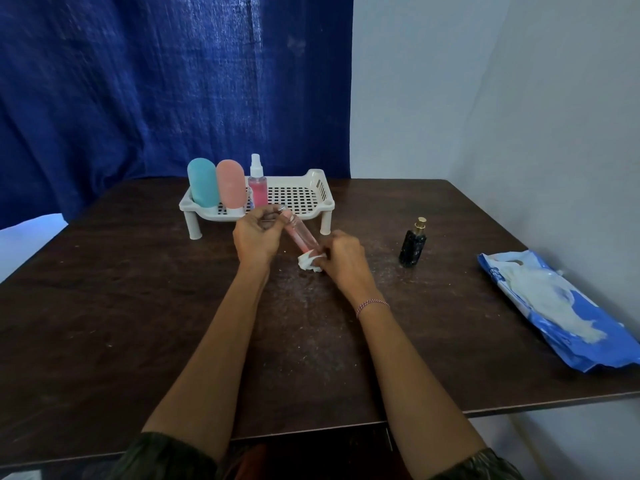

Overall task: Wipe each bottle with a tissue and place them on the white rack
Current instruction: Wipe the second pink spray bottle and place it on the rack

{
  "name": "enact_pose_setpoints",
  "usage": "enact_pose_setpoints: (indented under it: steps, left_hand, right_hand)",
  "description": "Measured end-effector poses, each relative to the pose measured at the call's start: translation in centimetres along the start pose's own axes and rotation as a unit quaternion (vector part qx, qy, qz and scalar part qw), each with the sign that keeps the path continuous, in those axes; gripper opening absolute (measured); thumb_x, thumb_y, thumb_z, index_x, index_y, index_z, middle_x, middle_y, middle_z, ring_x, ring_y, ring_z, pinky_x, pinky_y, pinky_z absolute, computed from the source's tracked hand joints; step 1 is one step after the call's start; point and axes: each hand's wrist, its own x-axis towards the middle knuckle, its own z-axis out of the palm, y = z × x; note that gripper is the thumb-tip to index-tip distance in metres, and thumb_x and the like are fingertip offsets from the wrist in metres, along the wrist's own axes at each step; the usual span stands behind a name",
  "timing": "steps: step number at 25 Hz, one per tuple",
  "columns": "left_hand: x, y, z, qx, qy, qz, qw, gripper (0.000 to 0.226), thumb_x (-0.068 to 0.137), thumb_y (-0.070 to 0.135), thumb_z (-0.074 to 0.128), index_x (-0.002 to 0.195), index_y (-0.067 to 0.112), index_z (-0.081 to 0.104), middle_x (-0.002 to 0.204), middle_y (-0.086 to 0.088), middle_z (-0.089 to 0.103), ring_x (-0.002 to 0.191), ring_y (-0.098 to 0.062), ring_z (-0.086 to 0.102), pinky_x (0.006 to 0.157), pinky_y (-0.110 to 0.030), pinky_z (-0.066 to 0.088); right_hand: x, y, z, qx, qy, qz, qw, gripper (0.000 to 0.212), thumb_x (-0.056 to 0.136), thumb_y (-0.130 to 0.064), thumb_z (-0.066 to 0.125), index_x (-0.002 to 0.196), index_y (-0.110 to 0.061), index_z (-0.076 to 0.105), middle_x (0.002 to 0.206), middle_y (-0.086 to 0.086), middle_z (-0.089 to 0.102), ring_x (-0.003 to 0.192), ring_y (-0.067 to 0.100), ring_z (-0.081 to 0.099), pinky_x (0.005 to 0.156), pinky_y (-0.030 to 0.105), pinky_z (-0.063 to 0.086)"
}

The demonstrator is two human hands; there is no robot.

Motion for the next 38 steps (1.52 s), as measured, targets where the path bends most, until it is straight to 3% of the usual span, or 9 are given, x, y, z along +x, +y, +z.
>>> enact_pose_setpoints:
  steps: [4, 7, 9, 14, 17, 22, 31, 35, 38]
  left_hand:
    - [-0.2, 0.0, 0.2, -0.004, -0.002, 0.004, 1.0, 0.032, 0.08, 0.017, 0.074, 0.11, 0.009, 0.068, 0.096, 0.0, 0.069, 0.087, -0.007, 0.063, 0.081, -0.021, 0.053]
    - [-0.4, 0.3, 0.2, -0.005, -0.01, 0.011, 1.0, 0.031, 0.08, 0.018, 0.073, 0.109, 0.009, 0.068, 0.091, 0.006, 0.066, 0.085, -0.002, 0.062, 0.078, -0.017, 0.051]
    - [-0.4, 0.3, 0.2, -0.015, -0.009, 0.007, 1.0, 0.031, 0.08, 0.018, 0.073, 0.11, 0.009, 0.068, 0.091, 0.007, 0.066, 0.086, -0.002, 0.062, 0.08, -0.018, 0.052]
    - [-0.3, 0.1, 0.2, -0.038, -0.013, 0.007, 0.999, 0.034, 0.081, 0.016, 0.072, 0.113, 0.006, 0.067, 0.099, 0.003, 0.068, 0.087, -0.001, 0.062, 0.082, -0.016, 0.051]
    - [-0.5, 0.1, 0.3, -0.039, -0.035, 0.021, 0.998, 0.032, 0.083, 0.015, 0.07, 0.114, 0.007, 0.066, 0.1, 0.003, 0.067, 0.084, 0.003, 0.062, 0.075, -0.01, 0.05]
    - [-0.8, 0.0, 0.6, -0.04, -0.091, 0.053, 0.994, 0.034, 0.083, 0.013, 0.07, 0.115, 0.004, 0.065, 0.104, 0.0, 0.067, 0.09, -0.003, 0.063, 0.084, -0.022, 0.053]
    - [-1.1, 0.5, 0.5, -0.033, -0.159, 0.085, 0.983, 0.031, 0.088, 0.006, 0.062, 0.118, 0.0, 0.062, 0.108, -0.001, 0.066, 0.094, 0.0, 0.062, 0.085, -0.016, 0.052]
    - [-0.9, 0.3, 0.3, -0.045, -0.161, 0.097, 0.981, 0.029, 0.09, 0.0, 0.056, 0.118, 0.001, 0.061, 0.111, -0.005, 0.064, 0.101, -0.009, 0.062, 0.087, -0.018, 0.052]
    - [-0.5, 0.0, 0.4, -0.048, -0.156, 0.086, 0.983, 0.028, 0.091, 0.003, 0.056, 0.118, 0.003, 0.061, 0.116, -0.011, 0.066, 0.106, -0.017, 0.064, 0.089, -0.026, 0.054]
  right_hand:
    - [0.1, -0.4, -0.7, 0.088, 0.07, 0.007, 0.994, 0.019, 0.077, -0.011, 0.073, 0.095, -0.007, 0.072, 0.099, 0.006, 0.063, 0.082, 0.014, 0.058, 0.079, 0.023, 0.049]
    - [-0.1, -1.3, -0.9, 0.109, 0.099, -0.024, 0.989, 0.021, 0.077, -0.011, 0.072, 0.097, -0.006, 0.07, 0.101, 0.002, 0.061, 0.081, 0.004, 0.051, 0.077, 0.011, 0.043]
    - [-0.1, -1.1, -1.0, 0.119, 0.09, -0.023, 0.989, 0.021, 0.076, -0.011, 0.073, 0.096, -0.006, 0.07, 0.101, 0.002, 0.061, 0.081, 0.005, 0.052, 0.076, 0.011, 0.043]
    - [0.3, 0.4, -1.1, 0.082, 0.014, 0.004, 0.997, 0.018, 0.076, -0.011, 0.074, 0.093, -0.007, 0.072, 0.1, 0.008, 0.065, 0.085, 0.015, 0.059, 0.081, 0.026, 0.05]
    - [0.0, -0.6, -1.3, 0.113, 0.082, -0.023, 0.99, 0.018, 0.077, -0.011, 0.072, 0.094, -0.006, 0.069, 0.101, 0.004, 0.063, 0.084, 0.007, 0.055, 0.082, 0.021, 0.049]
    - [-0.5, -1.9, -1.0, 0.143, 0.192, -0.099, 0.966, 0.016, 0.083, -0.007, 0.066, 0.099, -0.003, 0.067, 0.11, 0.006, 0.058, 0.107, 0.014, 0.055, 0.093, 0.022, 0.048]
    - [-0.2, -1.1, -1.6, 0.184, 0.188, -0.061, 0.963, 0.017, 0.086, -0.002, 0.059, 0.102, -0.001, 0.065, 0.111, 0.008, 0.055, 0.104, 0.014, 0.057, 0.089, 0.025, 0.051]
    - [-0.4, -1.4, -1.5, 0.164, 0.187, -0.098, 0.964, 0.016, 0.083, -0.004, 0.065, 0.098, -0.002, 0.067, 0.108, 0.006, 0.057, 0.106, 0.008, 0.053, 0.092, 0.021, 0.049]
    - [-0.7, -1.5, -1.6, 0.117, 0.159, -0.113, 0.974, 0.017, 0.079, -0.004, 0.069, 0.096, -0.001, 0.069, 0.101, 0.007, 0.06, 0.092, 0.006, 0.055, 0.088, 0.019, 0.049]
